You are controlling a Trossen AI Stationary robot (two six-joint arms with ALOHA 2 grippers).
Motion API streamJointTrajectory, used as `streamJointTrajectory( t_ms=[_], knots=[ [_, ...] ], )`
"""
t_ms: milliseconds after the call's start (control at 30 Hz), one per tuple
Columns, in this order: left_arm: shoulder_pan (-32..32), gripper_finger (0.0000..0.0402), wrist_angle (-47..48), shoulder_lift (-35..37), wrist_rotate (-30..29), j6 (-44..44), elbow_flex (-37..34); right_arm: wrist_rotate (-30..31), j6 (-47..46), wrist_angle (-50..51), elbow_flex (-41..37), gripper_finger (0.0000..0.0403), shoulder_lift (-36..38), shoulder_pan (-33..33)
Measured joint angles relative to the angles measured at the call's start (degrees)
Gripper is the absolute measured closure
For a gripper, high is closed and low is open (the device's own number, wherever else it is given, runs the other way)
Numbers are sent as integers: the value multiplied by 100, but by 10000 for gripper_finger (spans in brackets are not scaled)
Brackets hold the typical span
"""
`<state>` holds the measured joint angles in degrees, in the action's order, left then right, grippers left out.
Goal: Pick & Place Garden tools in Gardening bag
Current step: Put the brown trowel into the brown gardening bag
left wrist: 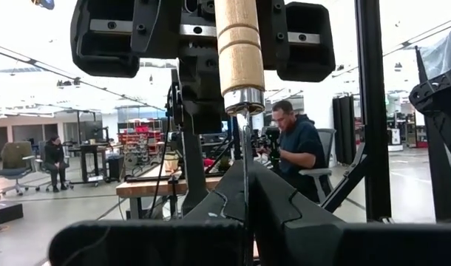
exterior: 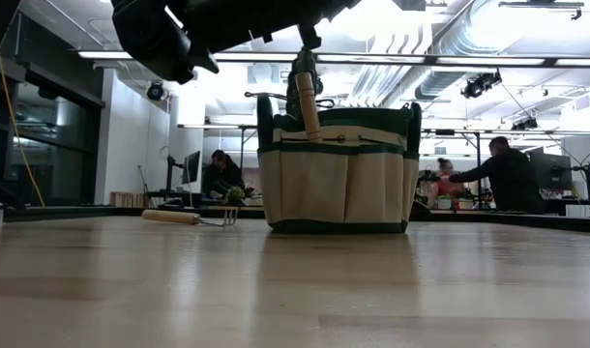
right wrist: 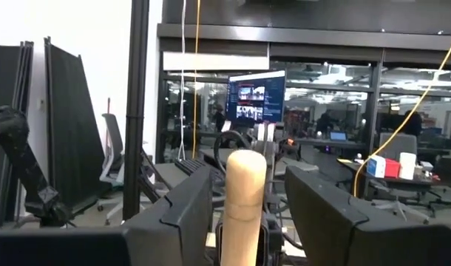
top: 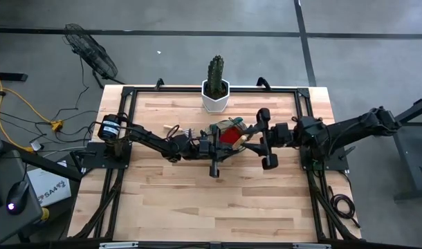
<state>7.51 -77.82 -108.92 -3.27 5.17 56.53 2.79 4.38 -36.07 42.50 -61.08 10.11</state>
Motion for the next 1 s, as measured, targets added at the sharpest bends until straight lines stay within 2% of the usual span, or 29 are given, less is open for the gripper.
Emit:
streamJointTrajectory(
  t_ms=[533,700,933,1000],
  knots=[
    [-2,401,131,0,7,-94,2,-10,-7,87,2,245,-6,0],
    [-2,401,131,0,9,-94,2,-38,-9,86,2,273,-6,0],
    [-4,401,131,2,15,-91,2,-60,-33,113,2,338,-6,2],
    [-7,401,131,2,15,-91,2,-64,-35,113,2,344,-6,2]
  ],
)
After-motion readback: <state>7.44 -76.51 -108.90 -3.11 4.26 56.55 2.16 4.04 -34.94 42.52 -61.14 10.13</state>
